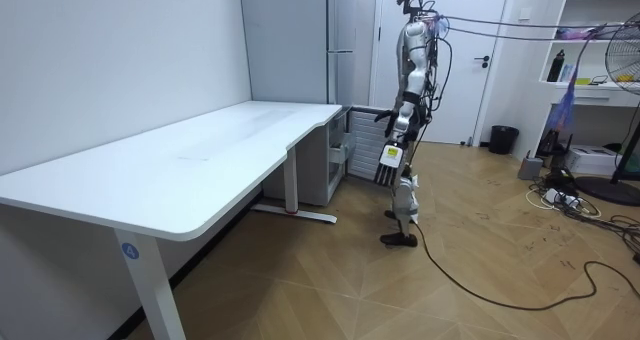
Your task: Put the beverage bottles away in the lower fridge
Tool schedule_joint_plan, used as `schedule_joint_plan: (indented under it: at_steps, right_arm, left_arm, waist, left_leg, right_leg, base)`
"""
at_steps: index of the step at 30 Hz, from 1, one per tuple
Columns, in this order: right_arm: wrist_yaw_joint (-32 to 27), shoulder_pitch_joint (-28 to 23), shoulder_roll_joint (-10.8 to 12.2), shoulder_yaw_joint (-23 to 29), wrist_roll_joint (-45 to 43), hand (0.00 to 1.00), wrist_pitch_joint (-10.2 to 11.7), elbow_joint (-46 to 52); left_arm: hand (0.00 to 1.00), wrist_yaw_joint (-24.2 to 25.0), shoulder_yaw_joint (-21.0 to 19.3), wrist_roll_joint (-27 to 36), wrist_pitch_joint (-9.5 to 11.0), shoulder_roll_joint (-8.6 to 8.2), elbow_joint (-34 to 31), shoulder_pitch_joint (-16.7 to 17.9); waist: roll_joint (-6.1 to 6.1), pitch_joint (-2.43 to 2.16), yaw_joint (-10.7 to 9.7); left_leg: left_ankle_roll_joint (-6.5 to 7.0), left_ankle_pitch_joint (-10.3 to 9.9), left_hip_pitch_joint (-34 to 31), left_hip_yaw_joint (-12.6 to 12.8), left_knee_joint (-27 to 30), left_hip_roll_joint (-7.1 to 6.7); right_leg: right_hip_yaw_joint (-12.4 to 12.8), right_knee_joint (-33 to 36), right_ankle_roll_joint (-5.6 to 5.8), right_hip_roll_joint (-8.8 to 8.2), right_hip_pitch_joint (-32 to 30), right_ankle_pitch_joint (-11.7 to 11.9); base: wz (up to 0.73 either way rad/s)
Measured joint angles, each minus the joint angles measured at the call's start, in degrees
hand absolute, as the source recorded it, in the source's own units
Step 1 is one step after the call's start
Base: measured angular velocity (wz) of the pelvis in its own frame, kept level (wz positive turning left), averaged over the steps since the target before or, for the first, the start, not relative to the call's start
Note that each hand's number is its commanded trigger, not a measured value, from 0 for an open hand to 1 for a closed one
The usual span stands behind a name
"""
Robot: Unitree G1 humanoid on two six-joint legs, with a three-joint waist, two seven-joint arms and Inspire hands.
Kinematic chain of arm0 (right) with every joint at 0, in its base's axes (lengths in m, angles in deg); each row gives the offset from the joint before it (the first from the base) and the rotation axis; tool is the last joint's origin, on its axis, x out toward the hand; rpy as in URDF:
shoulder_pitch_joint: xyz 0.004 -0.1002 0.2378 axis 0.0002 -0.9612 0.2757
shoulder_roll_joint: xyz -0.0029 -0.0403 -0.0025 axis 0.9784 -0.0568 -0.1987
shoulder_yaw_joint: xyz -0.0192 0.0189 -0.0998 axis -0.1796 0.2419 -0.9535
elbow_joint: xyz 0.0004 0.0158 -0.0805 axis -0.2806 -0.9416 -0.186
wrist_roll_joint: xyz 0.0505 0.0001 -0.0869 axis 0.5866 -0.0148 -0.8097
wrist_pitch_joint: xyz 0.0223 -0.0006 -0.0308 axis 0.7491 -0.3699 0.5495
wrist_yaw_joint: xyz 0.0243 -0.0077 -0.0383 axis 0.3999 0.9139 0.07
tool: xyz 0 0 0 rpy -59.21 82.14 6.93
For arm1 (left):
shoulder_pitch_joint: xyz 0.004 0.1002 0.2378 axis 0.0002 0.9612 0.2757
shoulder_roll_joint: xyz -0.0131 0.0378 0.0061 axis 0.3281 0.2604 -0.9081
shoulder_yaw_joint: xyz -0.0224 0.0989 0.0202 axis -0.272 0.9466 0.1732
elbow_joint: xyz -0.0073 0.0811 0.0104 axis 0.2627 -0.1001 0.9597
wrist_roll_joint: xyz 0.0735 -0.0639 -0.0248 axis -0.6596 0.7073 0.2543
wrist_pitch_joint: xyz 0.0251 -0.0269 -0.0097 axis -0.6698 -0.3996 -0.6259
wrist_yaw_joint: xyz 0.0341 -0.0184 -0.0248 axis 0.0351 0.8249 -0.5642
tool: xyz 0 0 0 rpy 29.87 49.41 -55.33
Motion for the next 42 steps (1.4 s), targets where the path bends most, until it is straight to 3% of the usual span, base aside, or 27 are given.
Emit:
schedule_joint_plan:
  at_steps: [3, 7, 13, 18, 29, 42]
  right_arm:
    - [1.6, -1.0, -0.1, 0.0, -2.4, 0.0, -0.6, 0.0]
    - [3.2, -2.1, -0.1, 0.0, -4.0, 0.0, -1.2, 0.4]
    - [3.8, -2.3, -0.1, 0.3, -5.2, 0.0, -1.4, 0.5]
    - [3.7, -3.7, 0.3, 1.3, -4.7, 0.0, -2.4, 0.7]
    - [2.5, -3.9, 2.2, 1.3, -4.1, 0.0, -2.2, 0.6]
    - [2.7, -3.9, 3.7, 1.1, 9.9, 0.0, -0.8, 2.2]
  left_arm:
    - [0.0, 0.0, -0.9, 0.1, 0.1, -0.13, -0.2, 0.0]
    - [0.0, 0.1, -1.1, 0.0, -0.1, -0.16, -0.2, 0.0]
    - [0.0, 0.6, -2.3, -0.1, -0.2, -0.24, -0.2, 1.0]
    - [0.0, 0.2, -3.7, -0.6, -0.2, -0.37, -0.2, 2.9]
    - [0.0, -0.3, -3.6, -1.1, -0.3, -0.38, 0.2, 4.7]
    - [0.0, -1.5, -3.1, -1.1, -0.3, -1.04, 0.2, 3.9]
  waist:
    - [-0.54, -0.05, -0.2]
    - [-1.33, -0.48, -0.1]
    - [-1.93, -0.43, 0.0]
    - [-1.72, -0.29, -0.2]
    - [-0.88, -0.19, -0.8]
    - [0.72, -0.23, -0.7]
  left_leg:
    - [-0.14, -0.4, 1.4, -0.1, 0.0, 0.11]
    - [-0.21, -0.8, 2.6, 0.0, -0.7, 0.27]
    - [-0.26, -0.9, 4.9, -0.1, -1.2, 0.25]
    - [-0.35, -1.2, 6.3, -0.1, -1.3, 0.25]
    - [-0.37, -1.3, 6.8, 0.0, -1.3, 0.34]
    - [-0.45, -1.4, 7.1, 0.6, -1.5, 0.5]
  right_leg:
    - [0.0, -0.9, 0.07, 0.23, 1.3, -0.2]
    - [0.2, -0.7, 0.02, 0.48, 2.1, -0.4]
    - [0.2, -1.0, 0.09, 0.54, 4.3, -0.5]
    - [0.1, -1.0, 0.21, 0.56, 5.9, -0.9]
    - [0.4, -1.0, 0.18, 0.68, 6.3, -0.9]
    - [1.3, -1.0, 0.17, 0.91, 6.1, -0.9]
  base:
    - [0.0]
    - [0.0]
    - [0.0]
    - [0.0]
    - [0.0]
    - [-0.02]
